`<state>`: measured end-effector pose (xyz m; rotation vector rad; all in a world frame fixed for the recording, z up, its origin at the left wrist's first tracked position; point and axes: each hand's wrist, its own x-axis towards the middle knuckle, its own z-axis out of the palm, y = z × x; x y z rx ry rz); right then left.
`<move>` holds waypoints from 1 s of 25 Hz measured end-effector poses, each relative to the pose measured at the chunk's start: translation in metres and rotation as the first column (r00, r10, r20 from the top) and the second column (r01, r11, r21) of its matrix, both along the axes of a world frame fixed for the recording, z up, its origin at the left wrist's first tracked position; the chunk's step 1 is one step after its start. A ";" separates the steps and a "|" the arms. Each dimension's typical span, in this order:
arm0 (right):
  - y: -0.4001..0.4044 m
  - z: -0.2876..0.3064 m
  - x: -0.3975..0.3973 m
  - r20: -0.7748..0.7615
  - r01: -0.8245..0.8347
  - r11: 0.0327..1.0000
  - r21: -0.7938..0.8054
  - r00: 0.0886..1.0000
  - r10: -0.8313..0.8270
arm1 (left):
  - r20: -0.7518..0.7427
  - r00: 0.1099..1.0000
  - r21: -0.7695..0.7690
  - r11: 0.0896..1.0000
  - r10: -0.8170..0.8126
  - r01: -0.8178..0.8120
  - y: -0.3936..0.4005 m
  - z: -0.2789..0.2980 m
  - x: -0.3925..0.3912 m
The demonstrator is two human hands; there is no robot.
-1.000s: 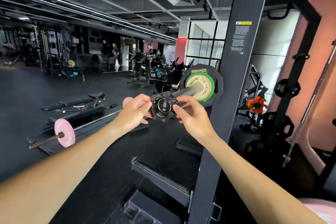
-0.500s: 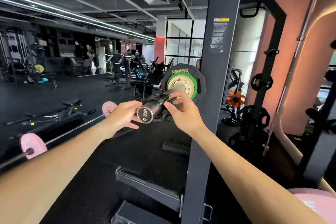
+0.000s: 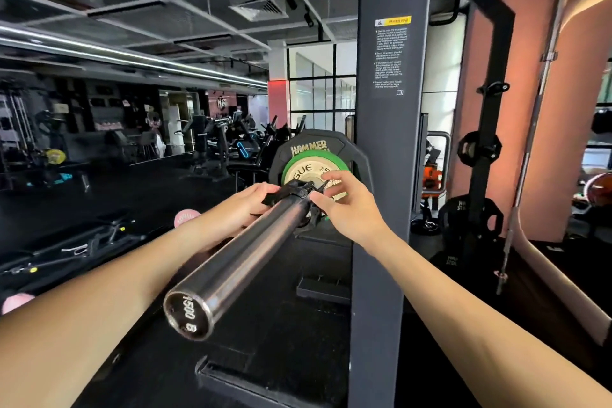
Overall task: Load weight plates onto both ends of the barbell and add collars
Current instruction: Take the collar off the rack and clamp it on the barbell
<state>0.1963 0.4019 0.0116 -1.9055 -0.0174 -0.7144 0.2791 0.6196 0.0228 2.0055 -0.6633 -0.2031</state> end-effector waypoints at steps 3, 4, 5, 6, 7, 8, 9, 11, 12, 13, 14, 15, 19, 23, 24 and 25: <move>-0.015 -0.001 0.022 -0.018 0.039 0.999 0.000 0.999 -0.039 | -0.049 0.998 -0.023 0.999 -0.048 0.047 -0.017 0.006 0.024; -0.019 -0.001 0.027 -0.017 0.055 0.998 -0.005 0.998 -0.055 | -0.045 0.997 -0.008 0.998 -0.062 0.062 -0.021 0.008 0.029; -0.022 0.000 0.032 -0.016 0.066 0.998 -0.011 0.998 -0.066 | -0.043 0.996 0.003 0.997 -0.077 0.077 -0.025 0.011 0.034; -0.025 0.001 0.036 -0.015 0.074 0.997 -0.019 0.997 -0.074 | -0.044 0.995 0.004 0.996 -0.090 0.090 -0.029 0.012 0.038; -0.027 0.002 0.039 -0.017 0.083 0.996 -0.023 0.996 -0.084 | -0.047 0.994 0.001 0.995 -0.101 0.102 -0.032 0.013 0.043; -0.028 0.003 0.042 -0.020 0.098 0.995 -0.023 0.995 -0.099 | -0.051 0.992 -0.007 0.994 -0.112 0.111 -0.036 0.014 0.048; -0.029 0.004 0.045 -0.024 0.116 0.993 -0.018 0.993 -0.116 | -0.054 0.991 -0.013 0.993 -0.120 0.119 -0.038 0.014 0.053; -0.030 0.006 0.049 -0.025 0.154 0.988 -0.018 0.988 -0.154 | -0.066 0.987 -0.026 0.989 -0.146 0.144 -0.042 0.015 0.063; -0.030 0.006 0.051 -0.018 0.168 0.986 -0.025 0.986 -0.168 | -0.071 0.985 -0.029 0.987 -0.159 0.157 -0.044 0.015 0.068; -0.029 0.007 0.052 -0.007 0.179 0.983 -0.033 0.984 -0.179 | -0.069 0.982 -0.024 0.984 -0.175 0.174 -0.045 0.015 0.073; -0.029 0.007 0.054 0.006 0.191 0.981 -0.042 0.982 -0.191 | -0.058 0.979 -0.012 0.981 -0.193 0.193 -0.046 0.015 0.076; -0.027 0.006 0.054 0.019 0.210 0.976 -0.051 0.978 -0.209 | -0.042 0.977 0.002 0.978 -0.208 0.208 -0.048 0.014 0.080; -0.018 0.000 0.052 0.038 0.355 0.935 -0.021 0.934 -0.354 | 0.046 0.977 0.016 0.979 -0.206 0.205 -0.051 0.013 0.089; -0.010 -0.014 0.045 0.005 0.460 0.884 0.082 0.887 -0.462 | 0.064 0.973 0.051 0.975 -0.220 0.217 -0.052 0.012 0.089; -0.008 -0.016 0.043 0.008 0.469 0.879 0.081 0.882 -0.471 | 0.063 0.975 0.055 0.976 -0.214 0.211 -0.052 0.012 0.088; -0.007 -0.015 0.041 0.012 0.479 0.875 0.066 0.877 -0.481 | 0.061 0.977 0.052 0.979 -0.202 0.199 -0.054 0.013 0.086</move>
